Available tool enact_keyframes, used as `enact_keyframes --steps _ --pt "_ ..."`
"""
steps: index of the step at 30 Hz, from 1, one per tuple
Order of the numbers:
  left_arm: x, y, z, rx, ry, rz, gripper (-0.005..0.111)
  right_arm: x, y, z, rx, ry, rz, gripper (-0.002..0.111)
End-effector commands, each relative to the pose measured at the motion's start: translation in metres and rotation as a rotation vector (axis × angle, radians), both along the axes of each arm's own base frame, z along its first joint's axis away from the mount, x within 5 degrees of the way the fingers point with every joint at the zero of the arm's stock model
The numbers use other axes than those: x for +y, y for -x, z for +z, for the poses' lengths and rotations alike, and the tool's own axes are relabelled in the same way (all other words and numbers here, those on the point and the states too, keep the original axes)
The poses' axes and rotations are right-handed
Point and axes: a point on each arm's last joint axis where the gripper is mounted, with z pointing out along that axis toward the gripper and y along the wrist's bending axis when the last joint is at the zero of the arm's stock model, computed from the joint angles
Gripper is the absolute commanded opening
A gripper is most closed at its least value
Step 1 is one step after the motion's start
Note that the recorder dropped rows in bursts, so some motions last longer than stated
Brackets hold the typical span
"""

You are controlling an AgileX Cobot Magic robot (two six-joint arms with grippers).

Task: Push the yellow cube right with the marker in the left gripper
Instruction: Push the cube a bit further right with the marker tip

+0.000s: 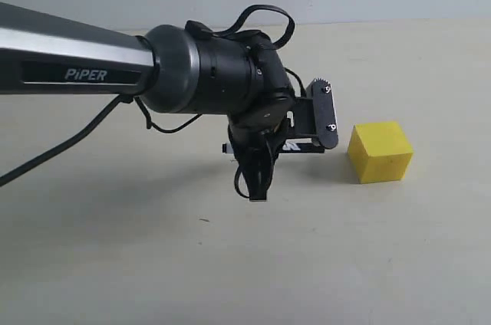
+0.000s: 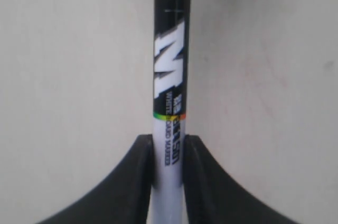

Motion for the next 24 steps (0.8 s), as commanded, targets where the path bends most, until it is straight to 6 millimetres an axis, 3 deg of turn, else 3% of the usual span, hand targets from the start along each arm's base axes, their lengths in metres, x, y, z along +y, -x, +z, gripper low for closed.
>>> enact_keyframes --steps 1,7,13,20,24 --pt "-0.020 -0.008 -0.005 -0.020 0.053 0.000 0.000 0.000 0.000 -0.001 -0.005 0.004 -0.004 0.000" --pt "-0.057 0.007 -0.018 -0.021 0.047 -0.052 0.000 0.000 0.000 -0.001 -0.005 0.004 -0.004 0.000" --pt "-0.031 -0.008 -0.011 -0.060 -0.114 0.102 0.000 0.000 0.000 -0.001 -0.005 0.004 -0.004 0.000" --pt "-0.070 0.028 -0.014 -0.078 0.014 -0.055 0.000 0.000 0.000 -0.001 -0.005 0.004 -0.004 0.000" --pt "-0.056 0.020 -0.014 -0.087 -0.064 0.034 0.000 0.000 0.000 -0.001 -0.005 0.004 -0.004 0.000"
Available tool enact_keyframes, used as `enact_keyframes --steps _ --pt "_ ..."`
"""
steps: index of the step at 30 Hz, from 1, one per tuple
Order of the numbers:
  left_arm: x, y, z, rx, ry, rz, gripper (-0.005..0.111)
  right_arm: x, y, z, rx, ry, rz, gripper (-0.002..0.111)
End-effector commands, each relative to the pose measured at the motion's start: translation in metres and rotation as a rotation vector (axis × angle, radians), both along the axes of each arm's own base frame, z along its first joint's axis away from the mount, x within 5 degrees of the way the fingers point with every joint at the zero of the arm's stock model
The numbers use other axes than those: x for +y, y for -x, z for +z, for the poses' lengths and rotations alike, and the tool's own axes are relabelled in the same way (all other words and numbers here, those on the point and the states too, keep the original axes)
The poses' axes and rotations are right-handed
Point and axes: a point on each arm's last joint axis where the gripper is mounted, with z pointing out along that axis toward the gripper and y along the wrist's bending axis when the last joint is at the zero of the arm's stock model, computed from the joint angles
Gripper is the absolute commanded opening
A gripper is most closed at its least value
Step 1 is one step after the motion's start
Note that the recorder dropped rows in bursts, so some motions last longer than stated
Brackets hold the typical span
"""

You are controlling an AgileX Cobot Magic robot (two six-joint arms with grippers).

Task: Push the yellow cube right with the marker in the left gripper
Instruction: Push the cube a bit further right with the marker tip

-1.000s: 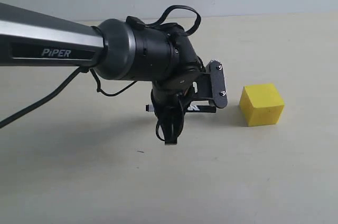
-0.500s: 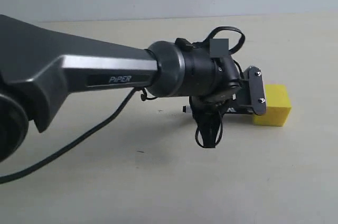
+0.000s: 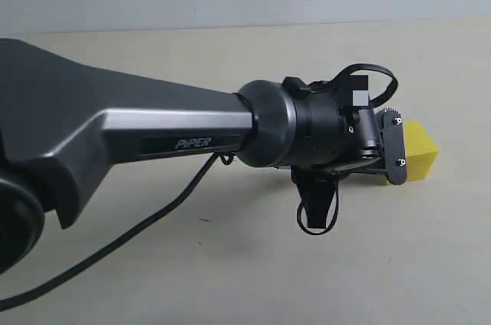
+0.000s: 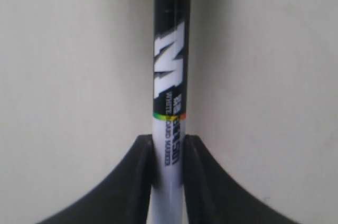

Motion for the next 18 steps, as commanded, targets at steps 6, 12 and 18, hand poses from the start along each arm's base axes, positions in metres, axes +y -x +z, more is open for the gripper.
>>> enact_keyframes --steps 6,12,18 --pt "0.025 -0.021 0.005 -0.015 -0.092 0.152 0.000 0.000 0.000 -0.001 -0.005 0.004 -0.004 0.000" --pt "0.008 -0.021 0.005 -0.018 0.087 0.109 0.000 0.000 0.000 -0.001 -0.005 0.004 -0.004 0.000" --pt "0.003 -0.021 0.005 -0.013 0.144 0.094 0.000 0.000 0.000 -0.001 -0.005 0.004 -0.004 0.000"
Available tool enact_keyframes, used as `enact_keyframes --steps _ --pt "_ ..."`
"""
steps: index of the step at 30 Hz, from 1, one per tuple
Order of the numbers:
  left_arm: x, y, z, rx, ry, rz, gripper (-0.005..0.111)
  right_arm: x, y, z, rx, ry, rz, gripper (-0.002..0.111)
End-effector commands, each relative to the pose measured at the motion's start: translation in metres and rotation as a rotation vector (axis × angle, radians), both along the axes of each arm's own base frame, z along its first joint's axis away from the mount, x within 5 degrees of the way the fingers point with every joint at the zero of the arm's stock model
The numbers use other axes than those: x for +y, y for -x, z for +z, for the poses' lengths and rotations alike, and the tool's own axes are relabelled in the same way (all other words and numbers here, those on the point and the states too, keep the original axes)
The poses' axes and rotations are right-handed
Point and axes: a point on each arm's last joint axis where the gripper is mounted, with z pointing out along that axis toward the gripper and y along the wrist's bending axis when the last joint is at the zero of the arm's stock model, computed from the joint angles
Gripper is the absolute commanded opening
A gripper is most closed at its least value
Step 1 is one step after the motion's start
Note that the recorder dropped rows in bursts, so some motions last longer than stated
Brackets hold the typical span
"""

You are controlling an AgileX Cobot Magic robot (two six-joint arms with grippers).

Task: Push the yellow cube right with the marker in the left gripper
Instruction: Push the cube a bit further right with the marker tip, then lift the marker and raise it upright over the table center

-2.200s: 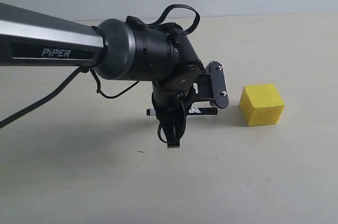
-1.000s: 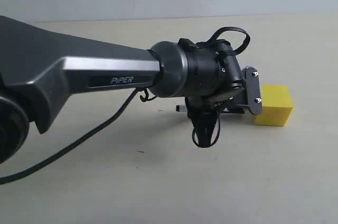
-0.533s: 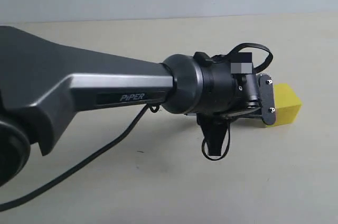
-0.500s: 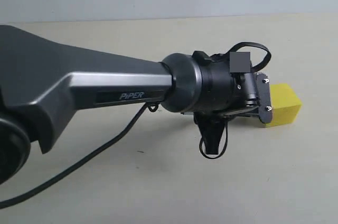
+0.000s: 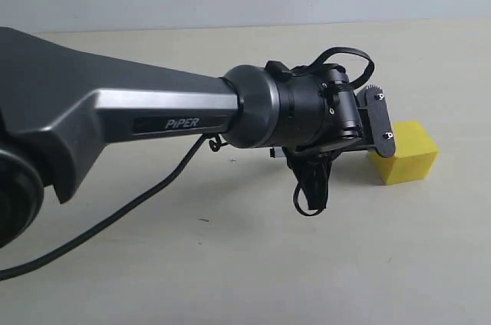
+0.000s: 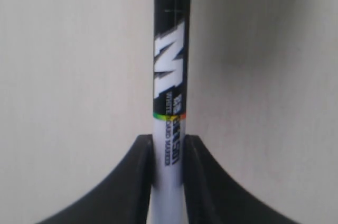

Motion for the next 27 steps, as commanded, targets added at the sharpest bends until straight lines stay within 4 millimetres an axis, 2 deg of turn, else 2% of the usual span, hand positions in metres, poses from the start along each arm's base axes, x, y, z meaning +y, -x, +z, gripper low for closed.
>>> enact_keyframes --steps 1,13,18,21,25,27 --pt "-0.003 0.000 0.004 -0.003 0.044 0.004 0.000 0.000 0.000 -0.001 -0.005 0.004 -0.004 0.000" --pt "-0.008 -0.001 0.005 -0.008 0.098 -0.001 0.000 0.000 0.000 -0.001 -0.005 0.004 -0.004 0.000" --pt "0.008 -0.001 0.010 -0.007 -0.024 0.115 0.000 0.000 0.000 -0.001 -0.005 0.004 -0.004 0.000" --pt "0.024 -0.008 0.029 -0.049 -0.010 0.326 0.000 0.000 0.000 -0.001 -0.005 0.004 -0.004 0.000" --pt "0.040 -0.015 0.068 -0.028 0.199 0.618 0.000 0.000 0.000 -0.001 -0.005 0.004 -0.004 0.000" --pt "0.044 -0.013 0.087 0.019 0.295 0.706 0.000 0.000 0.000 -0.001 -0.005 0.004 -0.004 0.000"
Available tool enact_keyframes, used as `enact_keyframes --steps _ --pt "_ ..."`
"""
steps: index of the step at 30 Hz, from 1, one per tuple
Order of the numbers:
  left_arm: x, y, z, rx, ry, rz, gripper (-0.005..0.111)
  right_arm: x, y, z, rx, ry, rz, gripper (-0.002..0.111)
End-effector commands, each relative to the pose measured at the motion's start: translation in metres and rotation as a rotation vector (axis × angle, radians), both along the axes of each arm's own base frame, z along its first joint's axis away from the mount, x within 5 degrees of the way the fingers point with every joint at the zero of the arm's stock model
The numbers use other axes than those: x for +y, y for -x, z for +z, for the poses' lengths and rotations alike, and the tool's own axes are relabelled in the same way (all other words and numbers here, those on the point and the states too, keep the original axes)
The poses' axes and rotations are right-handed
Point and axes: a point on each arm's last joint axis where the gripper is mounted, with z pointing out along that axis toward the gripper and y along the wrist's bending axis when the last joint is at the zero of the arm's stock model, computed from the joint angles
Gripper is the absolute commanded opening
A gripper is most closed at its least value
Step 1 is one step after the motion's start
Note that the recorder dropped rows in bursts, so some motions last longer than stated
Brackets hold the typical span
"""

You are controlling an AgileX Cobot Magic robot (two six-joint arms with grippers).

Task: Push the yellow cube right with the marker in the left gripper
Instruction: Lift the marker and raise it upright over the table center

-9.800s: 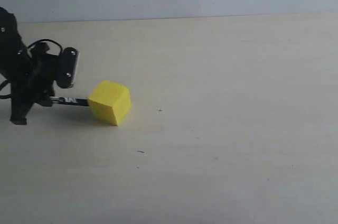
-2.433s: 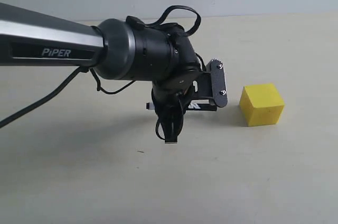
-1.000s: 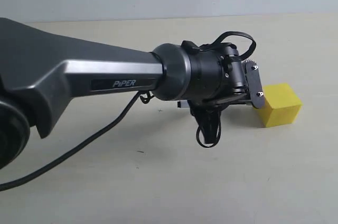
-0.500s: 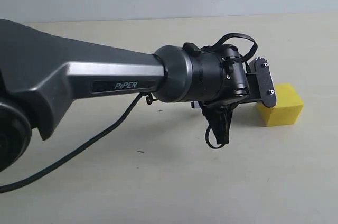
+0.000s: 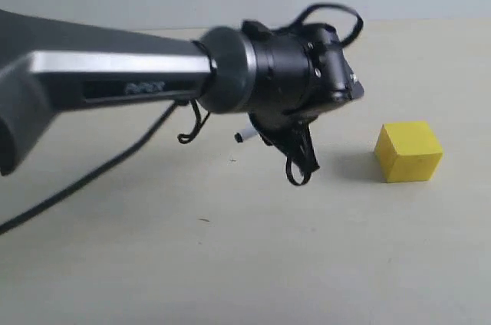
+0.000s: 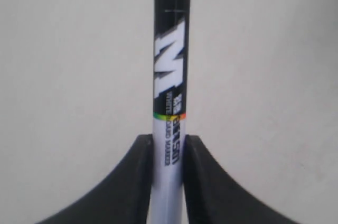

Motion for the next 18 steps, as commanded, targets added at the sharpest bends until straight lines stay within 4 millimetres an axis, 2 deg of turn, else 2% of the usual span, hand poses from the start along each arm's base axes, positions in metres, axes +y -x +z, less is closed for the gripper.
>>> enact_keyframes --steps 1,5,6,7,10,12,15,18 --pt "0.014 0.000 0.050 0.013 0.249 0.268 0.000 0.000 0.000 -0.001 -0.005 0.004 -0.004 0.000" --pt "0.027 -0.002 0.067 0.005 0.415 0.566 0.000 0.000 0.000 -0.001 -0.005 0.004 -0.004 0.000" --pt "0.030 -0.001 0.065 0.045 0.489 0.727 0.000 0.000 0.000 -0.001 -0.005 0.004 -0.004 0.000" --pt "0.031 0.000 0.063 0.077 0.499 0.758 0.000 0.000 0.000 -0.001 -0.005 0.004 -0.004 0.000" --pt "0.029 0.005 0.043 0.255 0.466 0.808 0.000 0.000 0.000 -0.001 -0.005 0.004 -0.004 0.000" --pt "0.029 0.005 0.030 0.285 0.435 0.835 0.000 0.000 0.000 -0.001 -0.005 0.004 -0.004 0.000" --pt "0.036 -0.005 0.005 0.379 0.411 0.926 0.000 0.000 0.000 -0.001 -0.005 0.004 -0.004 0.000" --pt "0.045 -0.018 -0.010 0.417 0.377 0.926 0.000 0.000 0.000 -0.001 -0.005 0.004 -0.004 0.000"
